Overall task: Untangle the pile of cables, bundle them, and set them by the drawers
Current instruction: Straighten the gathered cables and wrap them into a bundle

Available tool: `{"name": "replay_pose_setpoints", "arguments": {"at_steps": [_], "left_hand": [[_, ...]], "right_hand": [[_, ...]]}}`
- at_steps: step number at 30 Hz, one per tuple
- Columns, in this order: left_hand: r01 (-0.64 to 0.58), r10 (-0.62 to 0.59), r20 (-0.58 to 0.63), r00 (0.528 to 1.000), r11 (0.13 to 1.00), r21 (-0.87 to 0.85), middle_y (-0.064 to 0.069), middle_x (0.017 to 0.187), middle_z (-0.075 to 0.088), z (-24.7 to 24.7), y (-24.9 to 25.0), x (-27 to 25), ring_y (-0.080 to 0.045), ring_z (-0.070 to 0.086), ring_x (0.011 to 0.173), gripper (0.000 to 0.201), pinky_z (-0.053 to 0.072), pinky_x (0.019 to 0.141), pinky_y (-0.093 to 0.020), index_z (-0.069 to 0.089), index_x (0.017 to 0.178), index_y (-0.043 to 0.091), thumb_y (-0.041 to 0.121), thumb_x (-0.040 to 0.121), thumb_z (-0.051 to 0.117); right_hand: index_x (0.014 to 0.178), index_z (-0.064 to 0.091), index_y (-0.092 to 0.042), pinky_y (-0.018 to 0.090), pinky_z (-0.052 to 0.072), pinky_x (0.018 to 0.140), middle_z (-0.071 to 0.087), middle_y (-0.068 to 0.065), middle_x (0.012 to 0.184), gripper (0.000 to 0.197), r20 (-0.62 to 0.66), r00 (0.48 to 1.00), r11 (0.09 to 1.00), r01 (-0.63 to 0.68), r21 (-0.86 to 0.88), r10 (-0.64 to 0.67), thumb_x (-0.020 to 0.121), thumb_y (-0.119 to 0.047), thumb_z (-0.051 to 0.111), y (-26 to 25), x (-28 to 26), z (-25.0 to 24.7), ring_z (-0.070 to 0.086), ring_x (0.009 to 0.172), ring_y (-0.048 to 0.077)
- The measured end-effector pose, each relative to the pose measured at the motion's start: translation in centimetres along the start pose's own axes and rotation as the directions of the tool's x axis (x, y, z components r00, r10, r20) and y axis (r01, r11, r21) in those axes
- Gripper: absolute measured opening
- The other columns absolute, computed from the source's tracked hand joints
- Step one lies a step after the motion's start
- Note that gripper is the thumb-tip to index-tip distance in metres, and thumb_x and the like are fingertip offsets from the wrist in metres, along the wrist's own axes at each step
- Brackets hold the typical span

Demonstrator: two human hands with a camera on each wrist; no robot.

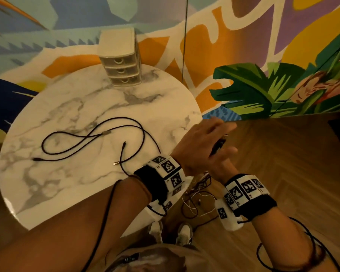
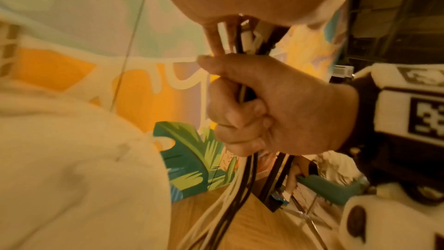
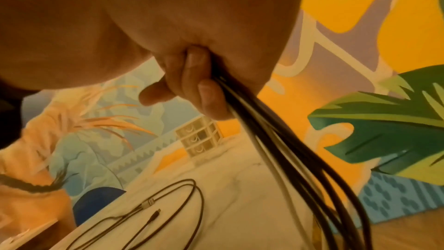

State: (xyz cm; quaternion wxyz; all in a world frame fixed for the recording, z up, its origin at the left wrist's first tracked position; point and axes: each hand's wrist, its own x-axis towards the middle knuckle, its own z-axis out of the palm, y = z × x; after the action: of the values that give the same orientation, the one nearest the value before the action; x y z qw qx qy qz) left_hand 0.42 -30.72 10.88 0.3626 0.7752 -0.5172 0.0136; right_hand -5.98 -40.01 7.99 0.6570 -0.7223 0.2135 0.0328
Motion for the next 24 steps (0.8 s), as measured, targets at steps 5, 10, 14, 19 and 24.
{"name": "replay_pose_setpoints", "arguments": {"at_steps": [5,10,14,19,24], "left_hand": [[0.525,-0.543,0.067,0.837,0.832,0.179,-0.004,0.106,0.052,-1.9,-8.5,-7.7,-0.024,0.052,0.1,0.047,0.042,0.085,-0.038,0.056,0.109,0.017,0.054,0.091,0.034],[0.214,-0.692,0.535,0.485,0.687,0.694,-0.008,0.135,0.042,-2.2,-13.2,-17.5,-0.029,0.041,0.122,0.048,0.033,0.099,-0.039,0.04,0.132,0.017,0.041,0.091,0.046],[0.15,-0.591,0.593,0.548,0.766,0.625,-0.012,0.131,0.048,0.1,-11.1,-20.1,-0.031,0.045,0.117,0.035,0.033,0.096,-0.04,0.045,0.128,0.013,0.024,0.095,0.04],[0.174,-0.444,0.565,0.696,0.867,0.466,-0.012,0.107,0.058,0.5,-9.7,-19.8,-0.032,0.055,0.096,0.034,0.04,0.083,-0.04,0.059,0.103,0.011,0.032,0.092,0.035],[0.494,-0.647,0.221,0.73,0.723,0.483,-0.016,0.093,0.059,-4.3,-15.9,-18.9,-0.037,0.059,0.081,0.033,0.047,0.065,-0.041,0.062,0.091,0.008,0.028,0.085,0.036]], "right_hand": [[0.074,0.071,-0.005,0.024,0.034,0.047,0.043,0.008,0.045,0.055,0.107,0.993,0.998,-0.043,-0.056,0.049,0.103,-0.023,0.027,2.4,1.2,1.6,0.036,0.038,0.016],[0.099,0.069,-0.002,0.018,0.03,0.041,0.045,0.01,0.047,0.05,0.126,0.986,0.994,-0.11,0.009,0.108,0.101,-0.014,0.02,3.2,1.6,3.0,0.034,0.036,0.013],[0.089,0.07,0.004,0.029,0.032,0.05,0.042,0.007,0.045,0.055,0.119,0.978,0.985,-0.174,-0.002,0.173,0.101,-0.019,0.022,4.2,1.9,4.5,0.034,0.042,0.017],[0.084,0.069,0.006,0.026,0.03,0.046,0.038,0.005,0.044,0.056,0.146,0.971,0.982,-0.183,-0.052,0.189,0.101,-0.017,0.021,4.5,2.2,5.3,0.031,0.04,0.014],[0.079,0.07,0.003,0.03,0.032,0.048,0.038,0.004,0.042,0.054,0.111,0.977,0.982,-0.176,-0.07,0.183,0.099,-0.017,0.024,4.7,2.6,5.7,0.031,0.04,0.018]]}}
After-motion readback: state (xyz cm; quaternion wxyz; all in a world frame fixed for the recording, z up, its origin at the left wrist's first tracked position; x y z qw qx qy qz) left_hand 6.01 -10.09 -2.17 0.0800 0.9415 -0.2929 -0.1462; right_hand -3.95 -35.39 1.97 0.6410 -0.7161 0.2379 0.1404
